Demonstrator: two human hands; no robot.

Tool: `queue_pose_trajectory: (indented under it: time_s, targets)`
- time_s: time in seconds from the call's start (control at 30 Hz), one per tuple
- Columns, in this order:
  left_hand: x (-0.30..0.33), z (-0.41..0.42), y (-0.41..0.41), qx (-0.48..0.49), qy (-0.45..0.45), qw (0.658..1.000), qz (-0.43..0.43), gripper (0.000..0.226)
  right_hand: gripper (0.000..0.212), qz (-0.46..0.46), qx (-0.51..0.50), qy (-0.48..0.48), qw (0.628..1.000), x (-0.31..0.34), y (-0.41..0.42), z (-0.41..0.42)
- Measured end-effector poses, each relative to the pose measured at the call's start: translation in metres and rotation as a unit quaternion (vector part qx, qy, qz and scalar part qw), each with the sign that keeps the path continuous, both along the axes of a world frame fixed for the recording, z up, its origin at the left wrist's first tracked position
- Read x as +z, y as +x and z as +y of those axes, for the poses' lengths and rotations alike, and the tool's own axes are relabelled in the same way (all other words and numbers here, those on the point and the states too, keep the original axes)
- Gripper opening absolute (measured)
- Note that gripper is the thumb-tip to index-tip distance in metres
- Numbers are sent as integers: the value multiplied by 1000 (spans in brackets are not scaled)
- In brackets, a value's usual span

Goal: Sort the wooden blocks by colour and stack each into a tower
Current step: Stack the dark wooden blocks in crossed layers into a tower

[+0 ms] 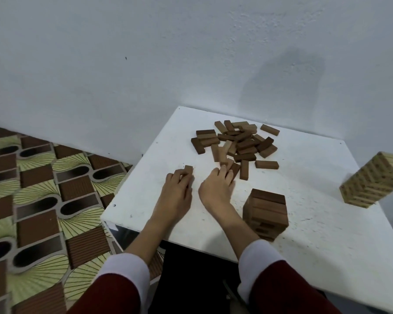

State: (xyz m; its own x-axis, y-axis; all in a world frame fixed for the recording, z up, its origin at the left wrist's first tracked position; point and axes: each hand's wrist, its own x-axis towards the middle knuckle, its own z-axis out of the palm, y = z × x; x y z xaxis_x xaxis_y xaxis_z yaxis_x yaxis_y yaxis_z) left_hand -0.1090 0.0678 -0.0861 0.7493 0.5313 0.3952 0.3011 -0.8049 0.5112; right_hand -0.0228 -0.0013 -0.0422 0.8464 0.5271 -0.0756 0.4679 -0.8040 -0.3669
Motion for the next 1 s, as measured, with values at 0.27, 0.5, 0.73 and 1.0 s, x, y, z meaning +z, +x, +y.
queue_pose_trajectory:
  time_s: [0.27, 0.5, 0.73, 1.0]
  targets:
    - [-3, 1, 0, -4, -78, 996, -42, 40, 38, -60, 108, 66, 990, -16, -25, -26]
    - [-2, 5, -3, -26, -163, 983, -78, 45, 59, 83, -7, 264, 961, -23, -27, -36]
    - [9, 9, -11, -110, -237, 964, -44, 67, 95, 204, -1, 249, 947, -26, -16, -35]
    - [6, 19, -5, -161, -237, 957, 48, 99, 88, 203, 27, 241, 949, -26, -15, -35]
